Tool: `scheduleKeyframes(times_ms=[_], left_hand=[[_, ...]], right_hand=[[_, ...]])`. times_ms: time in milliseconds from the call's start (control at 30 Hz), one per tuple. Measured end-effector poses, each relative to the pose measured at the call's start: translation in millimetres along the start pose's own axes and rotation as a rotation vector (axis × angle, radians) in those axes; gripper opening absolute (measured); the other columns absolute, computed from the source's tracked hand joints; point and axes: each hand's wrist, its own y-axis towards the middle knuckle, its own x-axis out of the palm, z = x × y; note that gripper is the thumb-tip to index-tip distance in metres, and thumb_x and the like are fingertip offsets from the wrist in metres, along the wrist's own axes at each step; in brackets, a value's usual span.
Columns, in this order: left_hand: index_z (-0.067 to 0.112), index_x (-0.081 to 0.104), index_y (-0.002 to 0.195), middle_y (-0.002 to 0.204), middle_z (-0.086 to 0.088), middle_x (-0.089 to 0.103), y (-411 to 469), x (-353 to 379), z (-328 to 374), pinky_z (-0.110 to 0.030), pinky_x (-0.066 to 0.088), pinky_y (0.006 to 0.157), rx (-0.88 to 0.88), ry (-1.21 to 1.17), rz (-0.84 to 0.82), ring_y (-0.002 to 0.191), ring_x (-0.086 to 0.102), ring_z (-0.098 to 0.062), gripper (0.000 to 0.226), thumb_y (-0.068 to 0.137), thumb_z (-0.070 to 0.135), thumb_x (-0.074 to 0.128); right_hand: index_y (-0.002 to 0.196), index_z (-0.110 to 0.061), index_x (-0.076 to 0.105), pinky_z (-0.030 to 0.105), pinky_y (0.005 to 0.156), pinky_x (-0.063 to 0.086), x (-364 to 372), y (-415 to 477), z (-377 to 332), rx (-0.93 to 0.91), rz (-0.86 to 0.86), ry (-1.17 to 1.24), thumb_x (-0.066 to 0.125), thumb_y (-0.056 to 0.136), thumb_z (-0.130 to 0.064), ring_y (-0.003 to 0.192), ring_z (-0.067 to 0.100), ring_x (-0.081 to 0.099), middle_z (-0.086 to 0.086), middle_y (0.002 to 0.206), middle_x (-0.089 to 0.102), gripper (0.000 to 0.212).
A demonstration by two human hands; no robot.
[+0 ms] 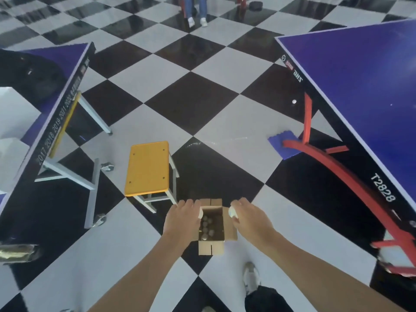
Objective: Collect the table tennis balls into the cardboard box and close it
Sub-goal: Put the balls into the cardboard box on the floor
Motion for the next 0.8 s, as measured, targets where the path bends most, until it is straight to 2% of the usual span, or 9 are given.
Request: scheduleKeyframes(times_ms=[167, 267, 367, 500, 600, 700, 800], left_hand=[[0.024, 0.048, 0.129, 0.118, 0.004, 0.062, 30, 85, -5, -0.03, 0.048, 0.093, -0.021, -0.019, 0.01, 0.11, 0.058, -0.016, 0.039, 0.095, 0.041, 0.058], [0.023, 0.048, 0.129, 0.116, 0.004, 0.063, 59, 158, -3, -0.03, 0.049, 0.093, 0.001, -0.004, 0.023, 0.108, 0.059, -0.016, 0.038, 0.096, 0.041, 0.056], [0.024, 0.045, 0.133, 0.126, 0.004, 0.06, 89, 239, -4, -0.032, 0.045, 0.1, 0.009, 0.012, 0.022, 0.116, 0.056, -0.017, 0.04, 0.098, 0.042, 0.053], [0.027, 0.041, 0.136, 0.136, 0.004, 0.053, 125, 341, -6, -0.035, 0.04, 0.108, -0.008, 0.018, -0.034, 0.124, 0.051, -0.019, 0.044, 0.097, 0.036, 0.059], [0.024, 0.046, 0.125, 0.127, 0.001, 0.059, 142, 403, -10, -0.041, 0.041, 0.106, 0.014, 0.083, -0.059, 0.119, 0.053, -0.024, 0.042, 0.089, 0.023, 0.067], [0.025, 0.044, 0.125, 0.123, 0.001, 0.061, 150, 452, -13, -0.04, 0.037, 0.105, 0.057, 0.096, -0.082, 0.117, 0.052, -0.024, 0.047, 0.086, 0.021, 0.07], [0.027, 0.044, 0.129, 0.126, 0.003, 0.06, 152, 491, -13, -0.035, 0.038, 0.105, 0.094, 0.012, -0.11, 0.119, 0.052, -0.02, 0.049, 0.087, 0.023, 0.07]], right_hand=[[0.121, -0.019, 0.05, 0.024, 0.072, 0.049, 79, 33, 29, -0.029, -0.008, -0.08, 0.06, 0.094, -0.026, 0.094, 0.018, 0.061, 0.001, 0.111, 0.058, 0.03], [0.124, -0.019, 0.049, 0.03, 0.075, 0.054, 142, 65, 54, -0.031, 0.002, -0.132, 0.06, 0.094, -0.026, 0.096, 0.019, 0.06, 0.001, 0.113, 0.058, 0.033], [0.122, -0.02, 0.05, 0.03, 0.071, 0.052, 214, 96, 79, -0.037, 0.028, -0.156, 0.058, 0.094, -0.03, 0.093, 0.019, 0.06, 0.001, 0.111, 0.06, 0.031], [0.122, -0.024, 0.053, 0.028, 0.082, 0.051, 313, 130, 109, -0.075, 0.087, -0.129, 0.054, 0.096, -0.038, 0.098, 0.018, 0.061, -0.003, 0.116, 0.062, 0.03], [0.12, -0.024, 0.053, 0.039, 0.095, 0.046, 376, 149, 126, -0.107, 0.083, -0.169, 0.051, 0.096, -0.033, 0.106, 0.023, 0.059, -0.001, 0.12, 0.061, 0.025], [0.118, -0.025, 0.054, 0.043, 0.1, 0.046, 423, 160, 139, -0.123, 0.086, -0.236, 0.051, 0.096, -0.034, 0.103, 0.022, 0.059, 0.0, 0.114, 0.064, 0.023], [0.123, -0.024, 0.054, 0.033, 0.097, 0.048, 461, 163, 146, -0.141, 0.053, -0.197, 0.052, 0.098, -0.034, 0.104, 0.019, 0.06, -0.002, 0.12, 0.063, 0.028]])
